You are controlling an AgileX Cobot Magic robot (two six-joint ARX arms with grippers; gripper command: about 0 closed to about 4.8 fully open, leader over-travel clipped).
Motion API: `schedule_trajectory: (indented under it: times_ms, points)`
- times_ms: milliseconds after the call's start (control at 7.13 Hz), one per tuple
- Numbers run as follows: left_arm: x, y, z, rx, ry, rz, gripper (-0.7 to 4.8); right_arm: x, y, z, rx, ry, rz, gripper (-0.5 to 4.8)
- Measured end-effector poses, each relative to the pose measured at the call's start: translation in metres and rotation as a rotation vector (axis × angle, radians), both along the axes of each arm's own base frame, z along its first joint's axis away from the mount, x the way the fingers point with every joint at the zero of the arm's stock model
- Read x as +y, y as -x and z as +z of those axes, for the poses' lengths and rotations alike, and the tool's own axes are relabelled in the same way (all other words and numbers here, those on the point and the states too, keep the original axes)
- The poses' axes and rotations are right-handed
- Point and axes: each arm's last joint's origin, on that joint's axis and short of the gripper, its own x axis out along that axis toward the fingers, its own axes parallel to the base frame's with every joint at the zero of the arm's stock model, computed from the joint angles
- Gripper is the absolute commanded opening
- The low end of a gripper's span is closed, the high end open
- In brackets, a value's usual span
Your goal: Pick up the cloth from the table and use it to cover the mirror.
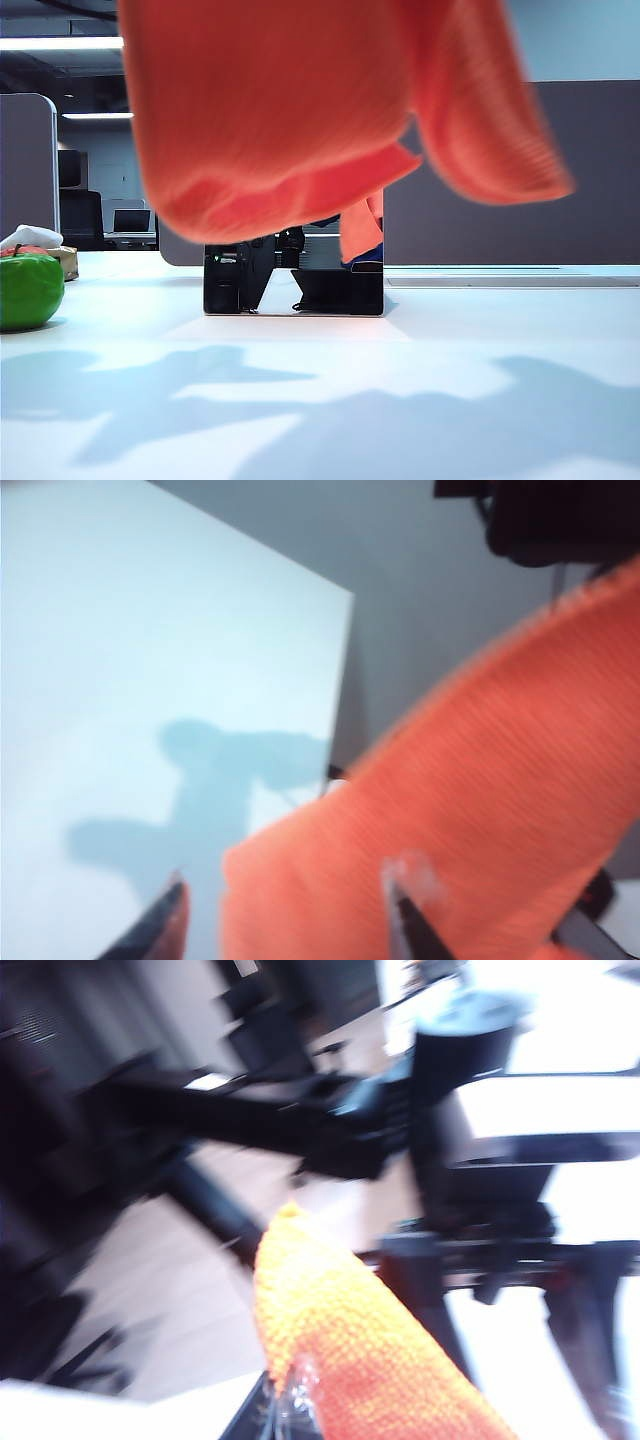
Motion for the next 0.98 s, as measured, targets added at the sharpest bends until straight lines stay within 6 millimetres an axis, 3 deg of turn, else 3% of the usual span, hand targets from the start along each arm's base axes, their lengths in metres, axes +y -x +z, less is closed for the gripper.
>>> schedule_trajectory:
  times_ms: [140, 420, 561, 841, 981]
  points:
    - [-0.002, -0.008, 0.015, -0.194, 0.078, 0.087, 2.52, -0.005, -0.006, 0.028, -0.252, -0.07, -0.157, -0.01]
    - [-0.004, -0.01, 0.014, -0.198, 0.077, 0.1, 2.52, -0.009, 0.003, 0.055, -0.326, -0.129, -0.126, -0.01]
    - [-0.004, -0.012, 0.013, -0.197, 0.077, 0.099, 3.14, -0.011, 0.006, 0.063, -0.35, -0.148, -0.118, -0.01]
    - [-0.004, -0.003, 0.026, -0.188, 0.194, -0.213, 3.14, -0.013, 0.004, 0.061, -0.316, -0.107, -0.124, -0.01]
    - [-0.004, -0.002, 0.026, -0.173, 0.195, -0.236, 3.14, -0.013, 0.004, 0.061, -0.315, -0.104, -0.124, -0.01]
